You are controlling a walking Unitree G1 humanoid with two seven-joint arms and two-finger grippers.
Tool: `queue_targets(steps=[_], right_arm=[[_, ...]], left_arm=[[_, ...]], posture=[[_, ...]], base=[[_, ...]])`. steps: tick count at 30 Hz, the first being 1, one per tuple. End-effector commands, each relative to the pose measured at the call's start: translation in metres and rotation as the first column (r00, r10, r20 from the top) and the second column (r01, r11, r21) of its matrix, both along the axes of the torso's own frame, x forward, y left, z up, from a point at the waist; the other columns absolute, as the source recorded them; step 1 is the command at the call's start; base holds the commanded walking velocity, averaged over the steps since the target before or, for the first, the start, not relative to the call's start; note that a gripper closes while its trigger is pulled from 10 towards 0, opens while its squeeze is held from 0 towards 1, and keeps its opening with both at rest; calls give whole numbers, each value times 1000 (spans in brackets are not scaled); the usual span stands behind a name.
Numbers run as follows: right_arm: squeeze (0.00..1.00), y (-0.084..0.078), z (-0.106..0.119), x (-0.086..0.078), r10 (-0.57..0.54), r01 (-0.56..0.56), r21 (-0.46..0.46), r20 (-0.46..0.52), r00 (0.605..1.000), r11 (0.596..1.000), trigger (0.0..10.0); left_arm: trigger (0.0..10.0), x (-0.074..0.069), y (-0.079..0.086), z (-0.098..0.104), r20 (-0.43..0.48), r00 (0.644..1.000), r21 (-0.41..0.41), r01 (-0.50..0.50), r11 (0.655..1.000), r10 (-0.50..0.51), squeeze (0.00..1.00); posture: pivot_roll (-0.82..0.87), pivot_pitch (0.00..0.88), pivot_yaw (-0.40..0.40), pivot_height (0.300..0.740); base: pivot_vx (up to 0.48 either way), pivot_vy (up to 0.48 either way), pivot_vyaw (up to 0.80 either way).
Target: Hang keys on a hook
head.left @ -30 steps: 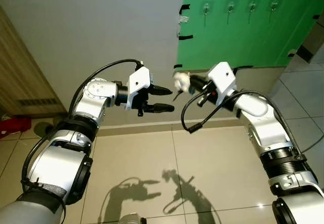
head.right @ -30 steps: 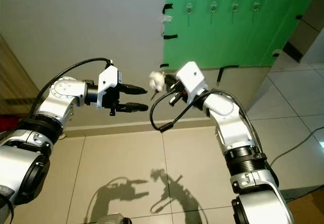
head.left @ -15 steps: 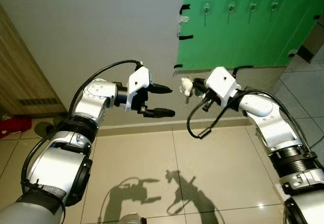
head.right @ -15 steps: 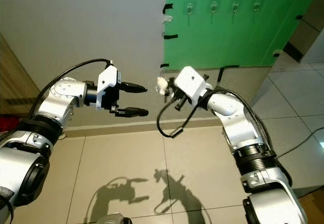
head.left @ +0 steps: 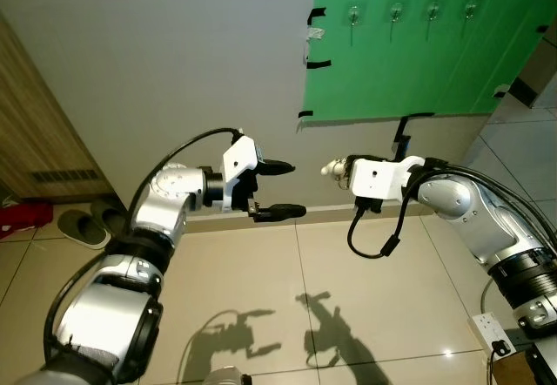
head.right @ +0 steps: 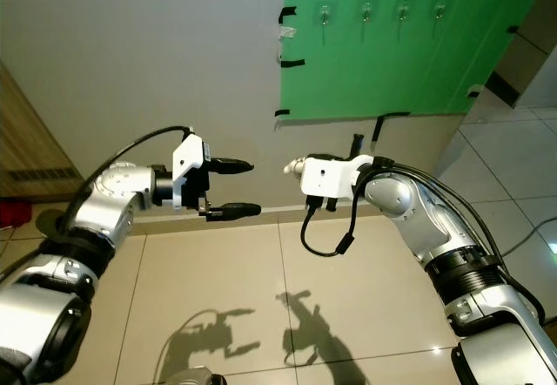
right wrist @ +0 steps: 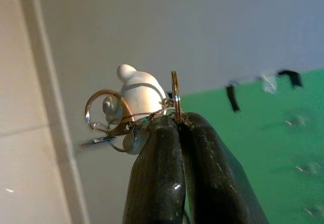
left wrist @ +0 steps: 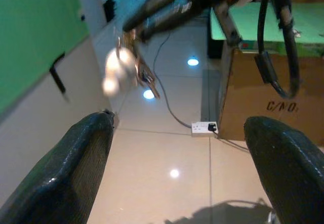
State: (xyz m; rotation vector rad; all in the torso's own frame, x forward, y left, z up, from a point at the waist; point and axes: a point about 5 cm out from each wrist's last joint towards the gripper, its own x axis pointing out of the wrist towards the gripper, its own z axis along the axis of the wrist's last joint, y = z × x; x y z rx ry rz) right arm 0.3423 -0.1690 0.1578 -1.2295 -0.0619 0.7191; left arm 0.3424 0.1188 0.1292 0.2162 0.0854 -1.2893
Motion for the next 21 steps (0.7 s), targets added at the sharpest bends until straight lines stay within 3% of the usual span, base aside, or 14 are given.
queue_targets(steps=[1, 5, 8, 10, 11, 15, 18, 21], right_arm=[[0, -2, 13, 5, -6, 8, -21, 106, 994, 1000, 0], [0, -4, 20, 6, 62, -11, -165, 302, 951, 986, 0], [0, -5, 21, 6, 111, -23, -226, 383, 917, 974, 0], [0, -6, 18, 5, 137, -35, -251, 401, 906, 967, 0], [0, -7, 13, 4, 164, -51, -278, 402, 901, 959, 0], [0, -7, 7, 1, 185, -71, -286, 397, 899, 956, 0], [0, -10, 1, 1, 180, -74, -266, 400, 898, 961, 0], [0, -9, -3, 2, 166, -74, -240, 393, 905, 968, 0]], left_arm=[[10000, 1, 2, -2, -29, 997, -38, -67, 997, 66, 0], [10000, -4, -2, -19, -87, 977, -96, -201, 975, 193, 0], [10000, -5, -7, -34, -184, 924, -129, -362, 923, 336, 0], [10000, -9, -10, -43, -239, 886, -142, -437, 888, 398, 0], [10000, -12, -11, -55, -308, 844, -109, -490, 865, 439, 0], [10000, -15, -10, -61, -338, 807, -114, -546, 830, 484, 0], [10000, -14, -9, -63, -376, 743, -125, -633, 764, 554, 0], [10000, -14, -9, -63, -375, 721, -115, -660, 743, 583, 0]], posture=[[-9, 0, 51, 740], [-8, 0, 50, 740], [-7, 0, 49, 740], [-7, 0, 48, 740], [-6, 0, 48, 740], [-5, 0, 44, 740], [-1, 0, 34, 740], [0, 0, 33, 740]], base=[[0, 0, 0], [0, 0, 0], [0, 0, 0], [0, 0, 0], [0, 0, 0], [0, 0, 0], [0, 0, 0], [0, 0, 0]])
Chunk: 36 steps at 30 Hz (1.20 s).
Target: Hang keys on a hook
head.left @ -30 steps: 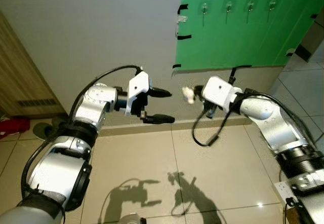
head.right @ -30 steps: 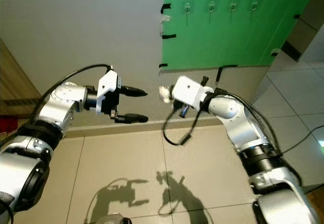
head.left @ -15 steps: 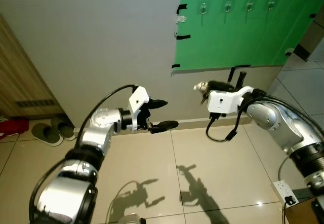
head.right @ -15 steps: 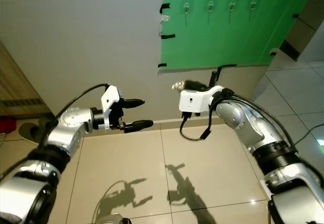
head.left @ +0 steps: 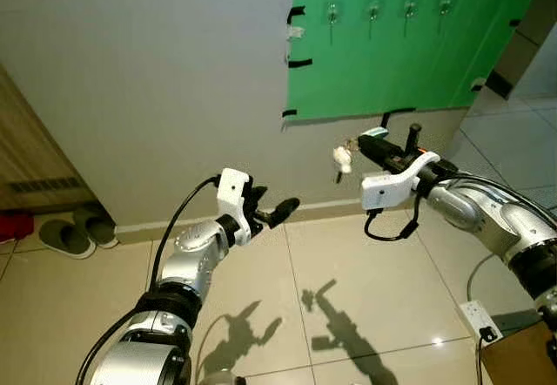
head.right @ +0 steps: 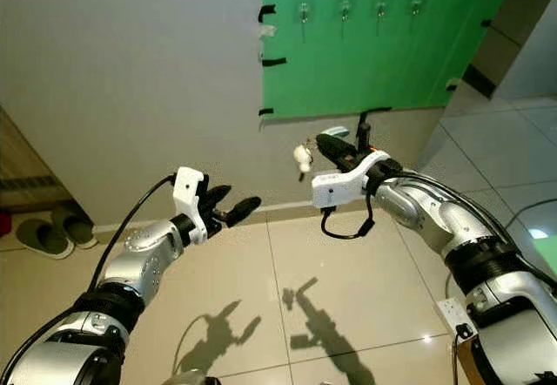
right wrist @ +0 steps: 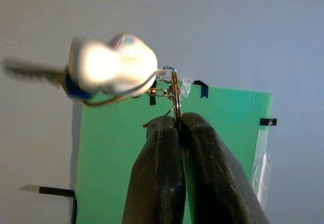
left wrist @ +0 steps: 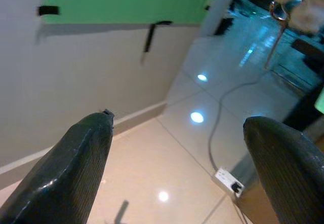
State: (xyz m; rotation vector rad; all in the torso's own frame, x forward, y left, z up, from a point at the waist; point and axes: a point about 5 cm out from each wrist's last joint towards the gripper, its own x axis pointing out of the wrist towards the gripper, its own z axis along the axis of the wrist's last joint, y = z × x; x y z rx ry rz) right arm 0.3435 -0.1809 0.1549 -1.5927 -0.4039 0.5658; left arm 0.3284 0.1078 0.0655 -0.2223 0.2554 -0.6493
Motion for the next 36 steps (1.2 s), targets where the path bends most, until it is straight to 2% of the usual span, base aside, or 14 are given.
queue_targets(steps=[1, 7, 9, 10, 12, 17, 22, 25, 29, 32, 33, 34, 35, 36], right_arm=[[0, 4, -3, 0, 21, -21, 0, 1, 1000, 1000, 0], [0, 7, -10, -2, 31, -30, 22, -36, 999, 999, 0], [0, 6, -10, -2, 15, -9, 89, -63, 998, 996, 0], [0, 6, -11, -1, -8, 26, 177, -100, 995, 984, 0], [0, 11, -17, -4, -13, 54, 270, -152, 988, 961, 0], [0, 15, -30, -9, 4, 29, 200, -161, 987, 979, 0], [0, 15, -30, -8, 11, 20, 182, -164, 986, 983, 0], [0, 15, -28, -7, 9, 35, 232, -184, 983, 972, 0], [0, 15, -26, -6, 2, 54, 285, -193, 981, 957, 0], [0, 13, -22, -3, -23, 121, 428, -229, 973, 896, 0], [0, 11, -18, 0, -40, 175, 529, -256, 966, 831, 0], [0, 10, -16, 2, -47, 208, 591, -276, 960, 779, 0], [0, 8, -15, 5, -51, 252, 660, -309, 950, 708, 0], [0, 8, -16, 6, -34, 314, 733, -370, 928, 603, 0]], left_arm=[[10000, 1, 3, 1, -2, 999, 8, -41, 999, 41, 0], [10000, 1, 4, 1, 2, 996, 2, -94, 996, 94, 0], [10000, 1, 3, 0, 8, 992, -3, -125, 992, 125, 0], [10000, 0, 2, 0, 20, 991, 7, -130, 991, 130, 0], [10000, -2, -1, -1, 44, 988, 34, -148, 988, 146, 0], [10000, -4, -6, 0, 62, 986, 25, -159, 987, 157, 0], [10000, -3, -7, 3, 82, 985, 15, -153, 988, 152, 0], [10000, -2, -9, 9, 145, 979, 34, -147, 989, 140, 0], [10000, -1, -11, 12, 169, 976, 41, -145, 989, 136, 0], [10000, -1, -13, 16, 205, 970, 41, -139, 990, 127, 0], [10000, -1, -13, 18, 216, 967, 35, -143, 989, 132, 0], [10000, 0, -13, 19, 222, 965, 30, -146, 989, 136, 0], [10000, 0, -13, 20, 227, 964, 25, -150, 988, 141, 0], [10000, 1, -12, 21, 233, 960, 15, -161, 987, 153, 0]], posture=[[0, 0, 32, 740], [-2, 0, 34, 740], [-5, 0, 35, 740], [-5, 0, 35, 740], [-3, 0, 30, 740], [-5, 0, 32, 740], [-5, 0, 32, 740], [-2, 0, 32, 740], [-2, 0, 31, 740], [-2, 0, 30, 740], [-3, 0, 29, 740], [-3, 0, 29, 740], [-3, 0, 27, 740], [-2, 0, 26, 740]], base=[[0, 0, 0], [0, 0, 0], [0, 0, 0], [0, 0, 0], [0, 0, 0], [0, 0, 0], [50, 0, 0], [338, 340, 0], [366, 309, 0], [375, 299, 0], [382, 289, 0], [382, 289, 0], [386, 285, 0], [382, 289, 0]])
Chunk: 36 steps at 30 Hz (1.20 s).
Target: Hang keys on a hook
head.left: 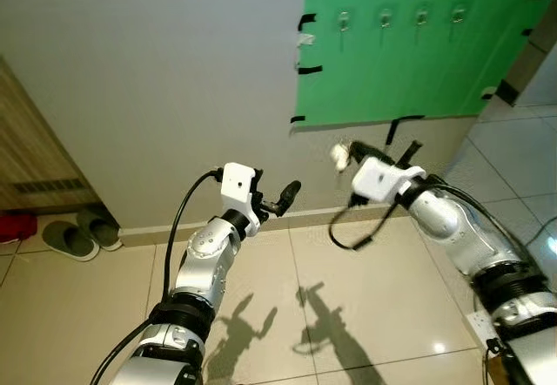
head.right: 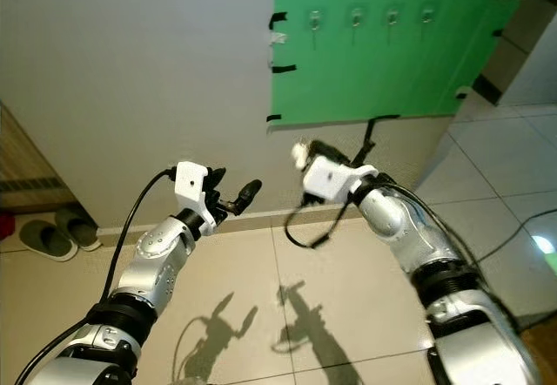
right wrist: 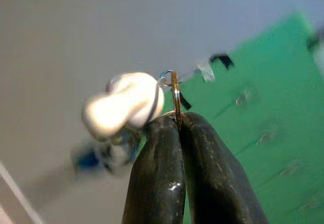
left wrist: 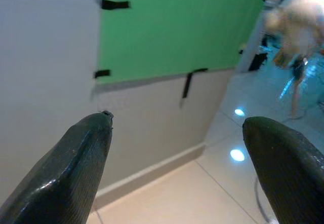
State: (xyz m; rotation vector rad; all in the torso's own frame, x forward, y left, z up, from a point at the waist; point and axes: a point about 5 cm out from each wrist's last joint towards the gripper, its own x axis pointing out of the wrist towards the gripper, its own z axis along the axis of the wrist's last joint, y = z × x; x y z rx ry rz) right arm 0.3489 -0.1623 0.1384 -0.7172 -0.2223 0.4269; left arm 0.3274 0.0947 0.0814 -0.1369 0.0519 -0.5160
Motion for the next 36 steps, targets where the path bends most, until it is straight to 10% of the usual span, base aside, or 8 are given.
queue_targets(steps=[1, 20, 36], right_arm=[[0, -10, -2, 1, -45, 57, 153, -83, 996, 987, 0], [0, 9, -37, -33, 125, 166, 662, -369, 921, 731, 0], [0, 9, -53, -48, 52, 258, 612, -442, 896, 747, 0]], left_arm=[[10000, 2, 1, 6, 33, 999, -6, -17, 1000, 17, 0], [10000, 4, 8, 7, 21, 996, -17, -81, 997, 81, 0], [10000, 9, 18, 5, -24, 983, -3, -181, 984, 180, 0]], posture=[[-2, 0, 26, 740], [-6, 0, 28, 740], [-8, 0, 25, 740]], base=[[382, 289, 0], [386, 286, 0], [257, 90, 0]])
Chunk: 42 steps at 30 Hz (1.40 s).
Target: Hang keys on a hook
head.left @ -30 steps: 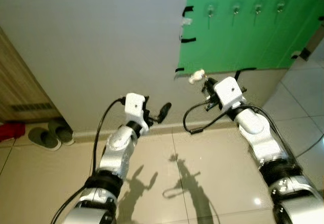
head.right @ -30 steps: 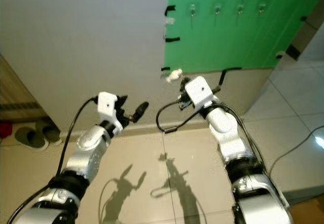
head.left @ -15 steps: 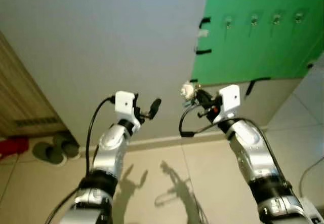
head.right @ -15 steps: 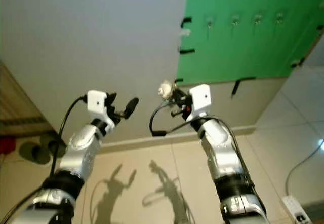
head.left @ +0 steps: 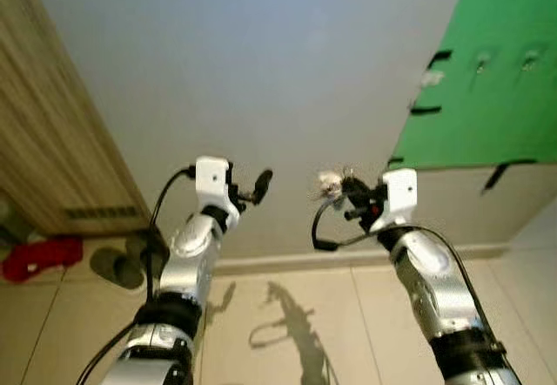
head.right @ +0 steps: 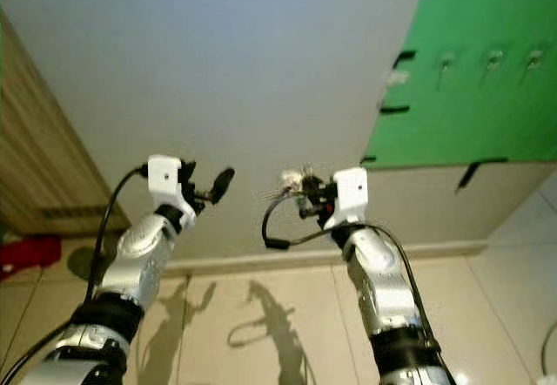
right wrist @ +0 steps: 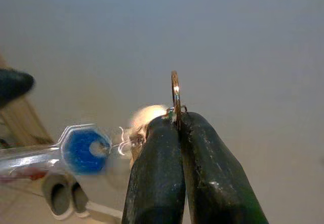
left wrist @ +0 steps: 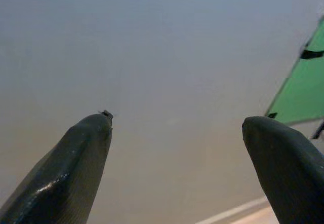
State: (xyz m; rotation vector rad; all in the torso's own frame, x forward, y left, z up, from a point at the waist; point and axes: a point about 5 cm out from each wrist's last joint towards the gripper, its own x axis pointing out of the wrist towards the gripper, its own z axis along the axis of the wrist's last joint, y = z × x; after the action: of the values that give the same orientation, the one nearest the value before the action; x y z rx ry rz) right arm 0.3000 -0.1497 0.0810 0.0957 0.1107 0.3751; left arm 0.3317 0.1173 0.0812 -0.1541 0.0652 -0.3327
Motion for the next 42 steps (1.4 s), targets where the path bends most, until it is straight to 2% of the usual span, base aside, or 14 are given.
queue_targets(steps=[1, 8, 17, 23, 26, 37, 42], right_arm=[[0, -4, 4, 1, -22, 22, -9, 11, 1000, 1000, 0], [0, -4, 7, 5, -53, 54, -25, 27, 998, 998, 0], [0, -1, 7, 7, -50, 51, -27, 32, 998, 998, 0], [0, -3, 6, 7, -56, 57, -49, 29, 998, 997, 0], [0, -3, 6, 8, -53, 55, -48, 31, 998, 997, 0], [0, -1, 3, 6, -39, 40, -43, 30, 999, 998, 0], [0, -4, 4, 6, -58, 60, -48, 41, 997, 997, 0]], left_arm=[[10000, 4, -5, 5, 5, 1000, 2, 0, 1000, 0, 0], [10000, 3, -5, 5, 16, 1000, 54, 3, 999, -3, 0], [10000, 1, -8, 6, 39, 999, 91, 33, 995, -37, 0], [10000, 0, -9, 3, 24, 998, 93, 49, 994, -51, 0], [10000, -1, -11, 5, 37, 997, 58, 68, 996, -70, 0], [10000, -4, -15, 9, 75, 990, 43, 118, 992, -121, 0], [10000, -5, -17, 9, 77, 986, 23, 148, 989, -149, 0]], posture=[[-8, 0, 25, 740], [-6, 0, 20, 740], [4, 0, 14, 740], [5, 0, 14, 740], [3, 0, 16, 740], [-1, 0, 21, 740], [-9, 0, 25, 740]], base=[[450, 0, 0], [444, 0, 170], [362, -307, 463], [156, -182, 67], [0, 0, 0], [0, -464, 0], [0, -461, 0]])
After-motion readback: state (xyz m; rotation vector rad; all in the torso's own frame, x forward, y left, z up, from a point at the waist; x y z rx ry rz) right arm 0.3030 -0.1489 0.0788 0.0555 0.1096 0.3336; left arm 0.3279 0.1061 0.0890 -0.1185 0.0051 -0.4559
